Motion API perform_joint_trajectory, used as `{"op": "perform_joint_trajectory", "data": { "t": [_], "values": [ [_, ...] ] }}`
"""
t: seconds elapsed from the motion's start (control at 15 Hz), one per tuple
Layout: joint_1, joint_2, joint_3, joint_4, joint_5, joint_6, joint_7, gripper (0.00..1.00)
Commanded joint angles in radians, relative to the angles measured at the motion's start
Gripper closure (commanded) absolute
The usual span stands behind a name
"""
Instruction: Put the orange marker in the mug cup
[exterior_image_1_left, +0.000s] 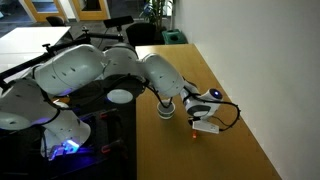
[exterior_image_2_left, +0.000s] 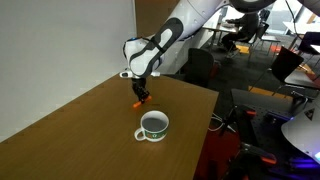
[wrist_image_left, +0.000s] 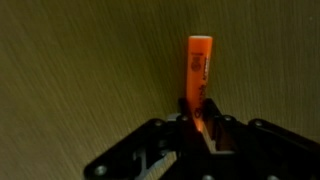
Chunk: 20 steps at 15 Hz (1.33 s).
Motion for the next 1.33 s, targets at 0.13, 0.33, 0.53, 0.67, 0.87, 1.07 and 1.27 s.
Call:
{"op": "perform_joint_trajectory", "data": {
  "t": [0.13, 0.33, 0.53, 0.67, 0.87, 1.07, 1.27],
  "values": [
    [-0.054, -0.114, 0.039, -0.093, 0.032, 0.034, -0.079, 0.95],
    [-0.103, -0.174, 0.077, -0.141, 0.054, 0.054, -0.175, 0.95],
    [-0.168, -0.216, 0.145, -0.175, 0.127, 0.05, -0.342, 0.95],
    [-0.206, -0.234, 0.184, -0.19, 0.19, 0.029, -0.461, 0.95],
    [-0.239, -0.255, 0.218, -0.208, 0.278, -0.007, -0.616, 0.95],
    [-0.253, -0.264, 0.23, -0.211, 0.345, -0.073, -0.757, 0.95],
    [-0.247, -0.266, 0.22, -0.199, 0.403, -0.161, -0.876, 0.95]
  ]
}}
